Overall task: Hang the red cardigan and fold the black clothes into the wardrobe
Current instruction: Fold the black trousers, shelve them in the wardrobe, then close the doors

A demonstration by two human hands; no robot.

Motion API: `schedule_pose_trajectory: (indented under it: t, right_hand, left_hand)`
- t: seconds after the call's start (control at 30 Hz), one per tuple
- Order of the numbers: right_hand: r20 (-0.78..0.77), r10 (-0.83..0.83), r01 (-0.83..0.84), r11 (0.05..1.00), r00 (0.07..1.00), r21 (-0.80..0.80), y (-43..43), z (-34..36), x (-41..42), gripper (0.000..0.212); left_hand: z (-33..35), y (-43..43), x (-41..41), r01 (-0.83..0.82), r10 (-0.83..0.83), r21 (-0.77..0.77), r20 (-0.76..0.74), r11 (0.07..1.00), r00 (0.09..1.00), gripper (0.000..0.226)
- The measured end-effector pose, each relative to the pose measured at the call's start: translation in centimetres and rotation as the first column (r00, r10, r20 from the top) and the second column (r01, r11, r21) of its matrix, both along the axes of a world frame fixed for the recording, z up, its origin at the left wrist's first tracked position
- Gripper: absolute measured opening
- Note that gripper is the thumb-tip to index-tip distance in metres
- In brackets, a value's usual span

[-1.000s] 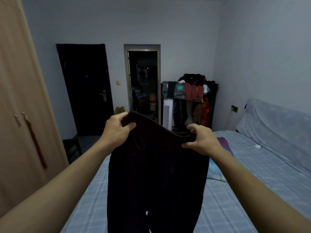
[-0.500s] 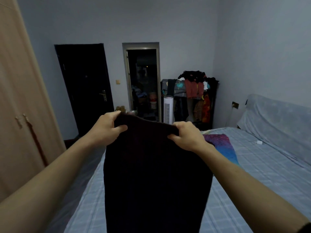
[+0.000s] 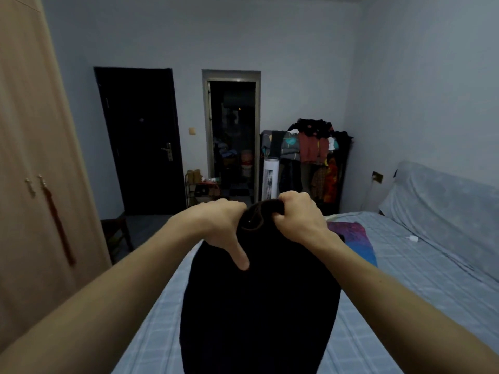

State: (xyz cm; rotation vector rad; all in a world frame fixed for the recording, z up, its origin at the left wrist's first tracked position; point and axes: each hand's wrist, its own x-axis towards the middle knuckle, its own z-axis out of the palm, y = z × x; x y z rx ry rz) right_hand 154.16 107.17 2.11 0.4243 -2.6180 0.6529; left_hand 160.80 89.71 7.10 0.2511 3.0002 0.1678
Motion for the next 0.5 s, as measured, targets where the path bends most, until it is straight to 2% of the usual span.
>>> schedule_pose_trajectory:
  t: [0.03, 0.07, 0.13, 0.2, 0.3, 0.43, 0.5]
  right_hand:
    - [-0.001, -0.015, 0.015, 1.000, 1.000, -0.004, 0.0, -0.1, 0.2, 0.013]
    - [-0.001, -0.024, 0.024, 1.000, 1.000, -0.001, -0.1, -0.1, 0.4, 0.015]
    - [0.006, -0.030, 0.030, 1.000, 1.000, 0.006, -0.3, -0.1, 0.7, 0.016]
    - [0.020, -0.018, 0.018, 1.000, 1.000, 0.006, -0.2, -0.3, 1.1, 0.015]
    - [0.027, -0.009, 0.009, 1.000, 1.000, -0.007, 0.2, -0.3, 1.4, 0.013]
    - [0.032, -0.006, 0.006, 1.000, 0.999, -0.002, 0.2, -0.2, 1.4, 0.010]
    - [0.057, -0.001, 0.002, 1.000, 0.998, -0.022, 0.3, -0.6, 1.2, 0.009]
  left_hand:
    - [-0.1, 0.6, -0.1, -0.022, 0.021, 0.089, 0.015, 0.996, 1.000, 0.074]
    - [-0.3, 1.4, -0.2, -0.054, 0.060, 0.141, -0.034, 0.988, 0.998, 0.071]
    - [-0.9, 2.9, -0.6, -0.097, 0.118, 0.111, -0.198, 0.989, 0.973, 0.067]
    - [-1.8, 3.5, -1.3, -0.108, 0.124, 0.073, -0.265, 0.991, 0.956, 0.053]
    - [-2.1, 2.8, -1.9, -0.144, 0.168, 0.104, -0.271, 0.984, 0.948, 0.035]
    - [-1.9, 2.2, -2.3, -0.180, 0.184, 0.045, -0.319, 0.983, 0.930, 0.025]
    - [-1.8, 1.7, -2.5, -0.165, 0.179, 0.075, -0.285, 0.984, 0.942, 0.022]
